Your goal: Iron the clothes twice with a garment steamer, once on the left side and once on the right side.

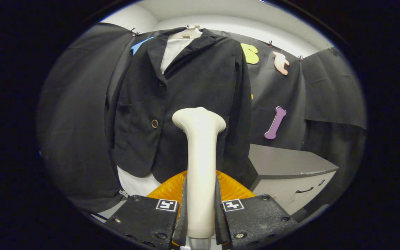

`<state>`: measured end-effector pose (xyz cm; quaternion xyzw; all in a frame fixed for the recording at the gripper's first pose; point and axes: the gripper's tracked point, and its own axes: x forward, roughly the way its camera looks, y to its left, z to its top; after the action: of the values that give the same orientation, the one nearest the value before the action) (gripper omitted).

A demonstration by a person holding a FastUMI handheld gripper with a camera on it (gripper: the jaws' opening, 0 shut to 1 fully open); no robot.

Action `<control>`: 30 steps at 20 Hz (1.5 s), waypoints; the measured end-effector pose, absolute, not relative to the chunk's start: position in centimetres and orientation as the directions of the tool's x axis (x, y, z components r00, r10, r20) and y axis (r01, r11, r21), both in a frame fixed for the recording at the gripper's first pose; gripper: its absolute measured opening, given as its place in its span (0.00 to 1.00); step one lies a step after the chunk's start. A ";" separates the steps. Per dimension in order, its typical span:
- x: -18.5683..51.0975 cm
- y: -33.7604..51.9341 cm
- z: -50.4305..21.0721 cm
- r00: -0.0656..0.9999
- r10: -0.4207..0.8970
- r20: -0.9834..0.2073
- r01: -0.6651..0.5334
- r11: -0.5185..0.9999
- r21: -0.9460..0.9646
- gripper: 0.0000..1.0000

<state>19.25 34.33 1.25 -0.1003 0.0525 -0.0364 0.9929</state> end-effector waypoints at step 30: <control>10.9 37.0 -9.1 0.923 -0.104 -0.371 0.019 0.974 -0.226 0.34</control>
<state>10.92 36.99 -9.15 -0.1097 0.1939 -0.0315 0.9744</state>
